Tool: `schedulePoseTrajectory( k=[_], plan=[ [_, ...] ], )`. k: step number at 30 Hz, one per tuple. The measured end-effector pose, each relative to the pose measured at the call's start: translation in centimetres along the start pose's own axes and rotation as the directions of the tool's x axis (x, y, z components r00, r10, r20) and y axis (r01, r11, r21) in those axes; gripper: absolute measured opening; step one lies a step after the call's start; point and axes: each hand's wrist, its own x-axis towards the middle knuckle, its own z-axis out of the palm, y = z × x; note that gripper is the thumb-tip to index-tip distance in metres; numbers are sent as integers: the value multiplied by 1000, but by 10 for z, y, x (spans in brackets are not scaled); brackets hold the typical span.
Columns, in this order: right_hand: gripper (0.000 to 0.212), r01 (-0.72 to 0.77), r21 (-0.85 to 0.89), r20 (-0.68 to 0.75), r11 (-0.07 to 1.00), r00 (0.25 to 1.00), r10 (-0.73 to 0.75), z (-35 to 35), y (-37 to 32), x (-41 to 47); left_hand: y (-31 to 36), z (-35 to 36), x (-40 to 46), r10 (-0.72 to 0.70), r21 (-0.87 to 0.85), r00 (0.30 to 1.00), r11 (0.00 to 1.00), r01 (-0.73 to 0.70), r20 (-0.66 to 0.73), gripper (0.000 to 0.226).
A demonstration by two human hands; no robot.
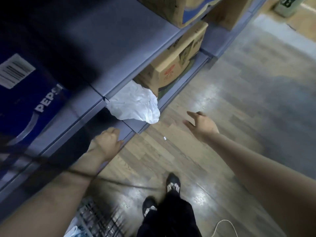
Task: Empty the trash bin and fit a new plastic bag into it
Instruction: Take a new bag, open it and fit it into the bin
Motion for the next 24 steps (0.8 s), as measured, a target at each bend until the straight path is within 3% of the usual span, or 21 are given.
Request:
schedulePoseTrajectory(
  k=[4, 8, 17, 24],
  plan=[
    [55, -79, 56, 68, 995, 995, 75, 18, 37, 36, 26, -1, 51, 32, -3, 999, 999, -32, 14, 54],
    [55, -179, 98, 101, 979, 980, 169, 45, 83, 72, 41, 7, 121, 104, 148, 994, 983, -107, 33, 64],
    [54, -297, 83, 90, 951, 953, 290, 146, 150, 153, 27, 54, 296, 45, 320, 996, 947, -18, -77, 85],
    [53, -265, 138, 98, 954, 962, 253, 222, 147, 213, -7, 103, 378, 13, 329, 988, 943, 40, -156, 110]
  ],
)
